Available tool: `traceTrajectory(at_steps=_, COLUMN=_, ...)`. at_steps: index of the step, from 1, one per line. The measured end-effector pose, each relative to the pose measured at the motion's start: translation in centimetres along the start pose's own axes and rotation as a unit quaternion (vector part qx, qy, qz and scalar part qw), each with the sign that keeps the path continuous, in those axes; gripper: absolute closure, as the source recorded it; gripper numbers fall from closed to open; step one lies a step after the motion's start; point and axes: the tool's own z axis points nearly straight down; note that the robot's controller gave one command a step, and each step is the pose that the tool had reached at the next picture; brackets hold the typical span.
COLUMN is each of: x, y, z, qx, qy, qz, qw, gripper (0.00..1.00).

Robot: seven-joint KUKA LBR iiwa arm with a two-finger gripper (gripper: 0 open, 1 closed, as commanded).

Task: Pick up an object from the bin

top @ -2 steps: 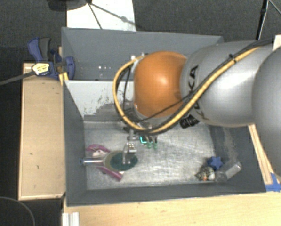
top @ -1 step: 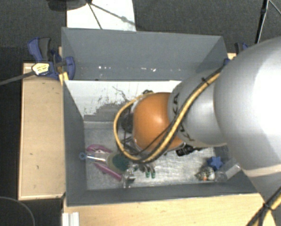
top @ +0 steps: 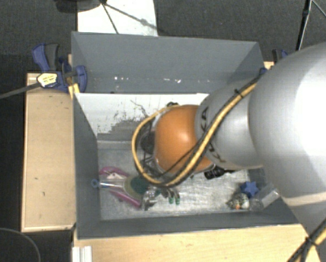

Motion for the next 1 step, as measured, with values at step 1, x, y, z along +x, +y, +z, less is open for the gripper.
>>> traceTrajectory(at_steps=1, x=-1.2, y=-1.19, z=-15.57, qx=0.0, qy=-0.0015, qz=-0.006, qw=1.0, gripper=1.0)
